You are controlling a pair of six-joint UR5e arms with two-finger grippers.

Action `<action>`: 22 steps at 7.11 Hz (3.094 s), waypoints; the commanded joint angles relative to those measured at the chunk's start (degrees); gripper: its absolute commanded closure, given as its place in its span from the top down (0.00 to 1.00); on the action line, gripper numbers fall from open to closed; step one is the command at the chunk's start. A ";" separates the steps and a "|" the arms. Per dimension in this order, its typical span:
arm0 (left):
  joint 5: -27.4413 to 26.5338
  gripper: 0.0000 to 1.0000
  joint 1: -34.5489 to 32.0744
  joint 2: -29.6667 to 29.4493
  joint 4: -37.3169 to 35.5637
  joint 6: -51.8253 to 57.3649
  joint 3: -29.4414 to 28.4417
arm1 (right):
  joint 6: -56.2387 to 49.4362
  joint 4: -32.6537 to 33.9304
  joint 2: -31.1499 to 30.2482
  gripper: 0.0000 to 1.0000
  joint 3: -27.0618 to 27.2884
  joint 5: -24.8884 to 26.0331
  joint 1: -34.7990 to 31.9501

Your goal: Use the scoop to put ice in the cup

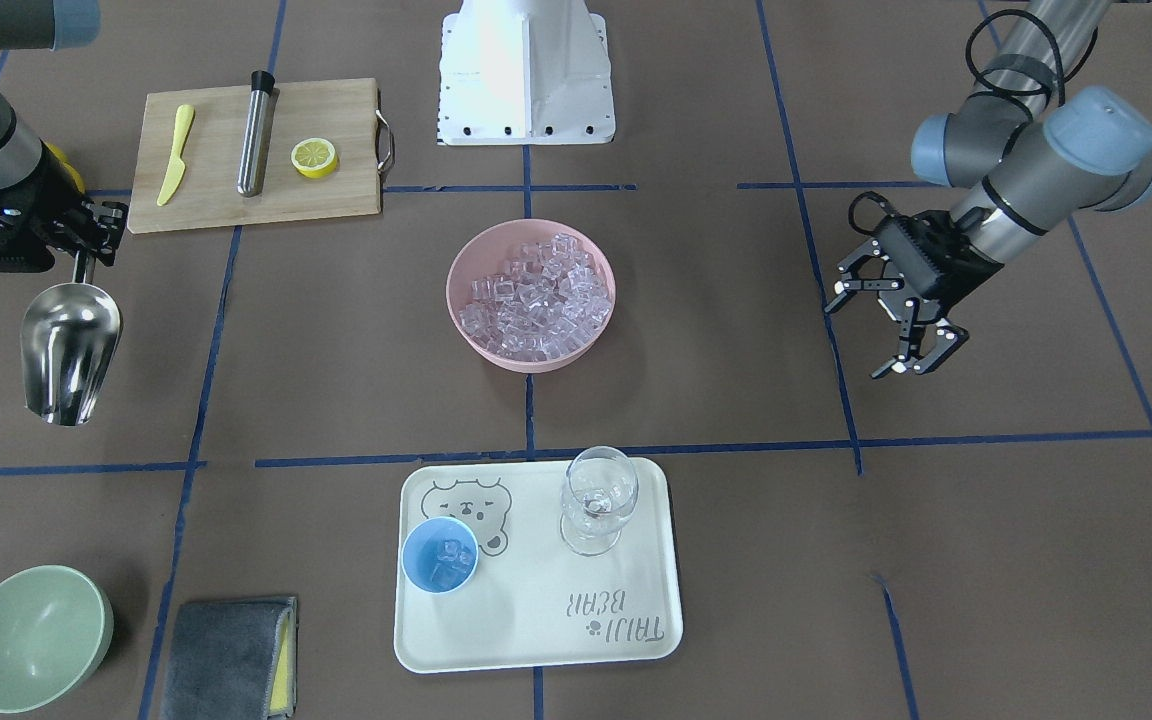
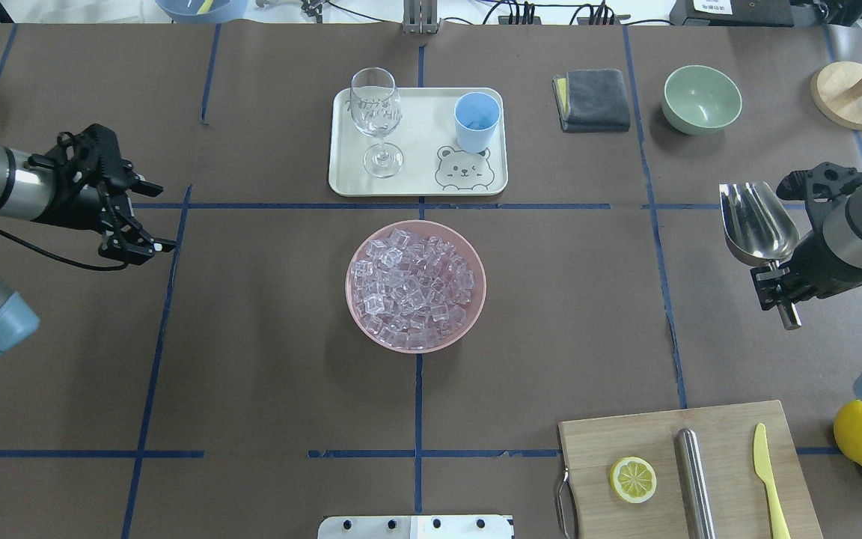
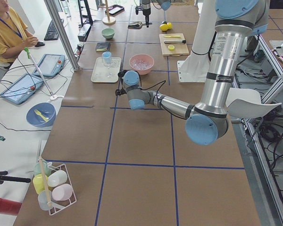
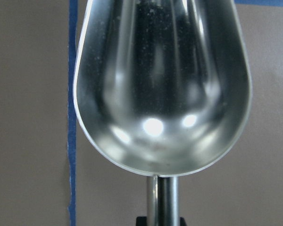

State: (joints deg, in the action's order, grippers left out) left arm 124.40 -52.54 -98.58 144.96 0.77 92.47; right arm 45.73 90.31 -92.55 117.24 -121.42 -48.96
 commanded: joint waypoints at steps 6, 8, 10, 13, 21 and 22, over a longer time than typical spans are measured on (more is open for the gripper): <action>-1.88 1.00 -7.40 10.86 -0.21 -0.41 6.06 | 5.51 -10.24 -0.09 0.00 -8.69 3.73 6.86; -1.79 1.00 -7.40 10.86 -0.21 -0.41 6.49 | 5.07 -10.32 -0.09 0.00 -9.04 3.38 6.95; -1.62 1.00 -7.40 10.25 -0.29 -0.50 6.41 | 5.15 -10.24 0.00 0.00 -9.22 3.38 6.95; -0.92 1.00 -8.01 11.47 -0.29 -0.41 8.07 | 5.51 -10.32 0.09 0.61 -9.31 3.38 6.95; -2.88 1.00 -23.74 14.47 -15.03 0.11 9.31 | -8.42 -7.53 0.00 1.00 -6.48 -5.85 -13.59; -0.15 1.00 -26.01 13.25 -24.19 0.11 9.92 | -15.25 -4.90 0.26 1.00 -7.54 -5.93 -18.49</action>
State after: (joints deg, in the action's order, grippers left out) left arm 121.45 -76.02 -84.39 128.86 0.86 102.05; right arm 37.84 82.82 -92.59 111.16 -127.00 -62.00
